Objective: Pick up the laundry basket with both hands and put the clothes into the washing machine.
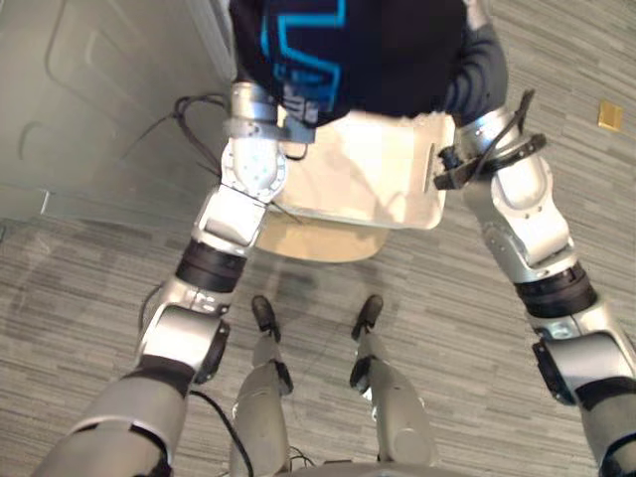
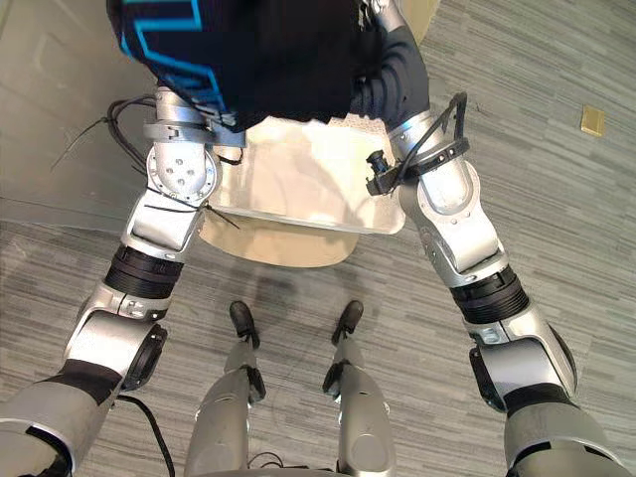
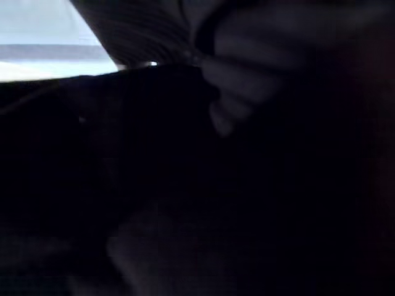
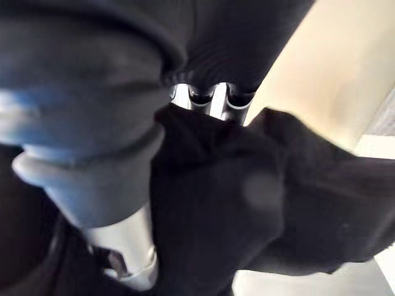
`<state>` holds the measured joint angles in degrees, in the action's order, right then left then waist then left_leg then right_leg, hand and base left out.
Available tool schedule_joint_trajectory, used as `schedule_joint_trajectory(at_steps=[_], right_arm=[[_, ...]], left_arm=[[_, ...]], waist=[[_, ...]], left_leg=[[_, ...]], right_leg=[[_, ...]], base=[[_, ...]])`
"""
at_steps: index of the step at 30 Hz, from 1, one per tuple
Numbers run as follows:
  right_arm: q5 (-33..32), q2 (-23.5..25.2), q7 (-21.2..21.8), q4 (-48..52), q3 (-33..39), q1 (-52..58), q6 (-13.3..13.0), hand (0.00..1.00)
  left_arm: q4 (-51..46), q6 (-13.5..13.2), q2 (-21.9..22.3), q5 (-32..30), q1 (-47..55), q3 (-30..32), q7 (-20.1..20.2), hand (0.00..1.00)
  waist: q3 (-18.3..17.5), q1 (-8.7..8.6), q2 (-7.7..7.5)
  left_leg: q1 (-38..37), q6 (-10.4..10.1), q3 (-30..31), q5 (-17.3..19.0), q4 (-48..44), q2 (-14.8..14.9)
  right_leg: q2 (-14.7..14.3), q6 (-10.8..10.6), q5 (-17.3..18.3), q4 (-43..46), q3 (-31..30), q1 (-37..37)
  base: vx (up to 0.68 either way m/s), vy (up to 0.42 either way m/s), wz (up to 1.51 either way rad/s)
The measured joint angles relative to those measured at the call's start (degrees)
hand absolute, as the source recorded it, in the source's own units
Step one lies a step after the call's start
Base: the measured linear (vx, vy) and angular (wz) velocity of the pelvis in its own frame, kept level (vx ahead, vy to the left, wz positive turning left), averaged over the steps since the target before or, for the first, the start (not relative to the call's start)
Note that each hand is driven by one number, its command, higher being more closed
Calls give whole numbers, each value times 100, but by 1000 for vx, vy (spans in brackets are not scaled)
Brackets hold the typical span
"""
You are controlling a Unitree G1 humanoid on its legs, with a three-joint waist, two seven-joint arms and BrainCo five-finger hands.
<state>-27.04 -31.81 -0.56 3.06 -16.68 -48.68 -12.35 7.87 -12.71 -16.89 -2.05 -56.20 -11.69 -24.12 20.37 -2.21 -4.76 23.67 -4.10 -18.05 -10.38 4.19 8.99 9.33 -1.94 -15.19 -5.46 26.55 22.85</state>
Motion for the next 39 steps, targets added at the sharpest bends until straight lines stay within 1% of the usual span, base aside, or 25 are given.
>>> schedule_joint_trajectory(at_steps=[4,8,12,14,15,17,18,21,22,24,25,26,27,29,31,32,34,35,37,38,39], right_arm=[[71,42,-63,-22,45,166,37,0],[198,154,-139,-56,401,265,37,0],[307,371,-361,-50,1123,761,39,0],[510,673,-577,-45,1576,1266,50,0],[572,719,-608,-43,1653,1411,54,0],[771,777,-685,21,1770,1798,180,0],[881,929,-688,109,1901,2046,204,0],[1229,1223,-670,181,2060,2558,341,0],[1352,1332,-665,179,2127,2805,409,0],[1569,1535,-634,177,2228,3290,477,0],[1628,1582,-604,176,2276,3404,507,0],[1711,1594,-556,163,2353,3630,547,0],[1814,1599,-546,114,2401,3773,586,0],[1932,1736,-536,-149,2541,4010,661,0],[2077,1802,-537,-448,2654,4173,722,0],[2199,1802,-528,-676,2721,4219,796,0],[2468,1798,-536,-1124,2906,4253,897,0],[2571,1798,-536,-1273,2988,4252,928,0],[2966,1760,-542,-2070,3428,4256,1116,0],[3133,1678,-564,-2492,3656,4255,1177,0],[3250,1581,-578,-2800,3783,4256,1234,0]], left_arm=[[-89,-5,115,166,17,104,-48,100],[-157,-9,123,254,120,238,-92,100],[-345,-4,147,428,507,528,-86,100],[-722,-5,151,567,971,737,-69,100],[-808,-7,151,610,1087,785,-54,100],[-1081,-8,154,650,1384,949,55,100],[-1259,-9,185,664,1553,1022,82,100],[-1676,-41,339,718,2169,1273,264,100],[-1815,-56,365,754,2561,1384,300,100],[-2005,-88,391,836,3255,1696,419,100],[-2058,-92,392,862,3418,1786,426,100],[-2161,-124,405,872,3682,1972,456,100],[-2243,-137,405,891,3831,2124,480,100],[-2447,-195,397,945,4091,2472,526,100],[-2608,-275,365,1034,4278,2737,536,100],[-2692,-303,328,1037,4422,2930,536,100],[-2844,-312,235,1036,4696,3271,543,100],[-2892,-319,222,1036,4781,3381,543,100],[-3064,-342,215,1035,5241,3810,543,100],[-3092,-341,216,1037,5422,3926,547,100],[-3113,-341,217,1037,5535,3978,548,100]], waist=[[0,-4,-1],[0,-3,-1],[-2,-4,1],[-9,2,10],[-11,0,14],[-36,-5,36],[-37,-5,37],[-126,2,134],[-224,10,208],[-501,57,282],[-551,79,320],[-656,136,410],[-748,151,463],[-996,170,552],[-1104,175,617],[-1182,202,642],[-1269,320,663],[-1278,337,665],[-1403,417,660],[-1433,470,660],[-1449,484,660]], left_leg=[[-172,0,-6,0,105,-3],[-198,-1,-19,1,109,-5],[-283,-1,-50,1,109,-6],[-442,-3,-96,3,110,-6],[-492,-5,-102,4,111,-6],[-584,-7,-106,6,111,-6],[-635,-8,-114,7,111,-6],[-778,-25,-120,24,111,-6],[-859,-43,-118,56,112,-8],[-1004,-102,-121,122,113,4],[-1060,-109,-110,127,113,21],[-1155,-131,-93,144,114,47],[-1217,-162,-91,166,114,60],[-1274,-165,-3,169,114,92],[-1389,-167,82,169,114,115],[-1445,-166,107,168,114,122],[-1524,-164,141,167,114,125],[-1539,-163,170,166,114,124],[-1550,-161,317,164,113,116],[-1545,-160,394,164,85,109],[-1535,-161,428,163,71,108]], right_leg=[[-11,0,0,2,9,-125],[-14,0,0,0,9,-140],[-14,0,0,0,3,-197],[-13,-1,1,-1,-3,-315],[-13,-1,1,-1,-3,-352],[-15,-2,3,-3,-4,-439],[-18,-6,8,-6,-7,-486],[-15,-42,41,-7,-8,-617],[-13,-55,110,-9,-5,-711],[-22,-107,307,-10,-10,-860],[-40,-98,325,-10,0,-921],[-67,-91,362,-10,11,-1025],[-80,-93,390,-10,17,-1086],[-114,-101,460,-10,68,-1207],[-137,-88,504,-10,187,-1390],[-144,-96,519,-10,210,-1471],[-146,-100,533,-11,243,-1573],[-147,-102,539,-11,265,-1609],[-146,-137,585,-10,407,-1724],[-140,-136,604,-10,483,-1783],[-136,-144,618,-10,536,-1817]], base=[[16,17,0],[15,22,-1],[17,24,-5],[38,23,-10],[32,16,-9],[34,20,-4],[0,0,0],[5,8,1],[27,16,6],[41,-6,1],[39,-21,0],[26,-10,4],[28,-4,9],[37,2,19],[47,9,25],[36,21,15],[34,26,12],[33,23,22],[47,23,35],[55,23,34],[48,19,39]])
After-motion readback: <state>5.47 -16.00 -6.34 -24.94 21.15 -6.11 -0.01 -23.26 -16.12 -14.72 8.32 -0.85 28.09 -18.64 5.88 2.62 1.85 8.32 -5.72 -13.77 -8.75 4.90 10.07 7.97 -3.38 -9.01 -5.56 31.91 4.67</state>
